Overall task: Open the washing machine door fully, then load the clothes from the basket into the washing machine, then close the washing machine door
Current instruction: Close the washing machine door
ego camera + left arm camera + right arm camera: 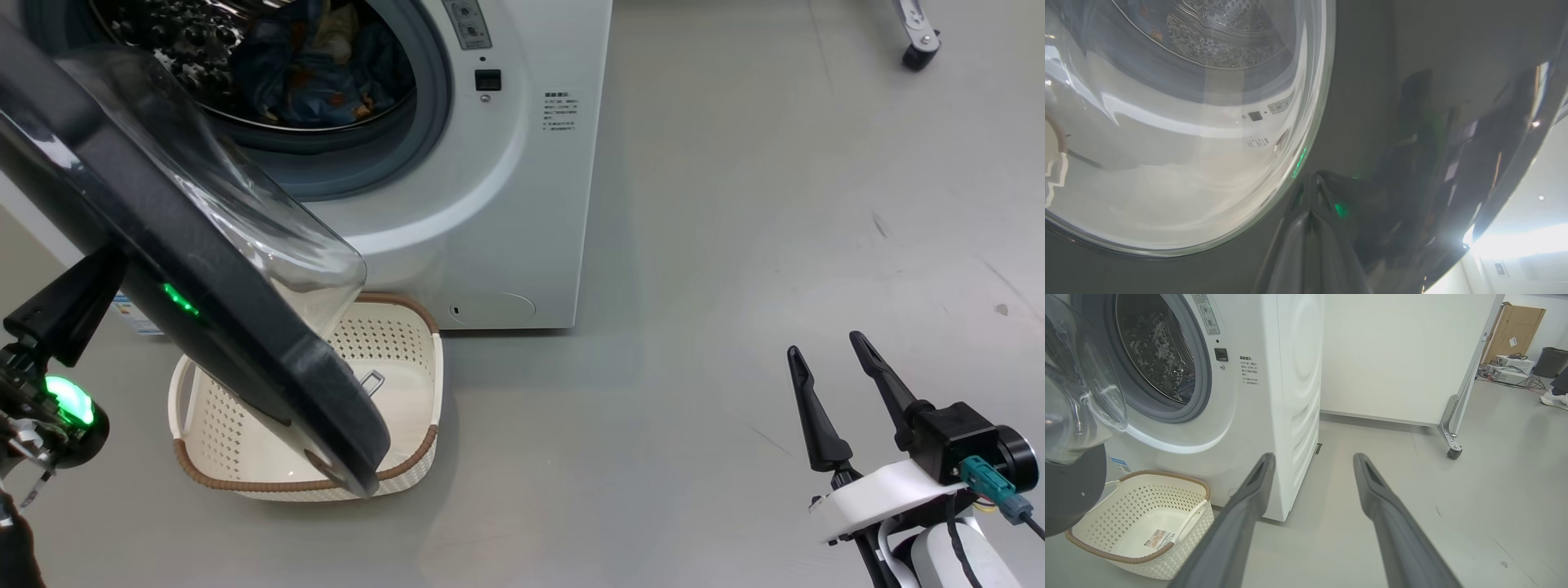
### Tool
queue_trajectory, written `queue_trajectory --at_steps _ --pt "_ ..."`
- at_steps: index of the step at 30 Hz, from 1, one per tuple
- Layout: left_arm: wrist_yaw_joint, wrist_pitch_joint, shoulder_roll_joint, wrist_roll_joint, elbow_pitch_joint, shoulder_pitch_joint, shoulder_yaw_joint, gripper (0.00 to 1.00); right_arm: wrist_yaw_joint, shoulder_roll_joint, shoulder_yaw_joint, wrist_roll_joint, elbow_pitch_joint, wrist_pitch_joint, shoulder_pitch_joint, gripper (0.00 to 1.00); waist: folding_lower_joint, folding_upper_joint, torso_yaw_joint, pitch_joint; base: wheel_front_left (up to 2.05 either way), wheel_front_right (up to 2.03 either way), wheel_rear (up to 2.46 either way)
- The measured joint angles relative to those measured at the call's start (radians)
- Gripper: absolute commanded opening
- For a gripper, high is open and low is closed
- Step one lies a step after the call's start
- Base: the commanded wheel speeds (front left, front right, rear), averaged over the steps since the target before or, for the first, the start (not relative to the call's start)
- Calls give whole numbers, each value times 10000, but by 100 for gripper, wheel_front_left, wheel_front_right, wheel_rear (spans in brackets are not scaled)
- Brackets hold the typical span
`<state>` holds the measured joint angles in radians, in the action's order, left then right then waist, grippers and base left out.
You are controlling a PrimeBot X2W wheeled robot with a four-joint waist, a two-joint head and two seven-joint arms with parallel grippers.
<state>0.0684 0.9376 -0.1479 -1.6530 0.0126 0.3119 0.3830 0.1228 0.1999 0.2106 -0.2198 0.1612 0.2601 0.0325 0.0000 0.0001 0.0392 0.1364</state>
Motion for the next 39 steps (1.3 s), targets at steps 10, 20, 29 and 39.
queue_trajectory --at_steps 10,20,29,39 --pt "27 -512 161 489 184 445 -251 0 0 -109 35 0 -8 0 50 100 0 0 -504 126 0 0 0" --pt "29 -936 403 686 686 1014 -543 0 0 -155 -94 0 -13 0 124 100 0 0 -792 217 0 0 0" --pt "-121 -1308 395 1143 1014 1136 -522 0 0 -167 -117 0 -17 0 126 100 0 0 -830 186 0 0 0" --pt "-871 -1885 -54 2251 1124 685 -437 0 0 -165 -224 0 23 0 29 100 0 0 -725 -150 0 0 0"
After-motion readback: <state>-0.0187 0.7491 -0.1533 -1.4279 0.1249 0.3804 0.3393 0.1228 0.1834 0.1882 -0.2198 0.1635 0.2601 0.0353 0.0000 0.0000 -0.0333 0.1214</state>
